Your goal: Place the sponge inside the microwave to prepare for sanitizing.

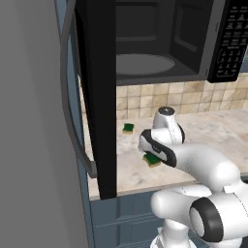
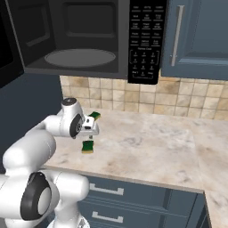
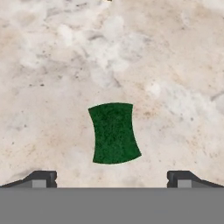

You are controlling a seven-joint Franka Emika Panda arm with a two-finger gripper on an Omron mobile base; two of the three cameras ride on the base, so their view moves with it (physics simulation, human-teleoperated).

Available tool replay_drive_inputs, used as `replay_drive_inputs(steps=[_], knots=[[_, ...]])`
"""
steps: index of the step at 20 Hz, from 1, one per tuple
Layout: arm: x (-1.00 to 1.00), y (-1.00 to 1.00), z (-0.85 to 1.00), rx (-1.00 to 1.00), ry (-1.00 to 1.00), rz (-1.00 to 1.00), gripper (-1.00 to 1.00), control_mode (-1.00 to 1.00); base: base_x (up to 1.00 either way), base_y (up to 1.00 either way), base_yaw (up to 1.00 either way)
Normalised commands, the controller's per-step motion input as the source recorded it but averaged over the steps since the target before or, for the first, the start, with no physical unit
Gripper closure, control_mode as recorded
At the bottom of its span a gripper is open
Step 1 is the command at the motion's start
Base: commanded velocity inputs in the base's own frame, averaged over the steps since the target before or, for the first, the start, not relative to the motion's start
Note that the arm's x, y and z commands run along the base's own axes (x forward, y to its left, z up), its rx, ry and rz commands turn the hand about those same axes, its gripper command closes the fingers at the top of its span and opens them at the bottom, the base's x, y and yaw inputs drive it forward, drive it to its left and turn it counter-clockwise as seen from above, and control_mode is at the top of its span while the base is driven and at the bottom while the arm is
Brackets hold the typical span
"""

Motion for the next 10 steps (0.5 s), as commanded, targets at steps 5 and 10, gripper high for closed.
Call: replay_drive_inputs(steps=[5, 10], knots=[[0.03, 0.0, -0.31, 0.0, 0.04, 0.0, -1.0, -1.0, 0.0, 0.0, 0.0], [0.03, 0.0, -0.39, 0.0, 0.02, 0.0, -1.0, -1.0, 0.0, 0.0, 0.0]])
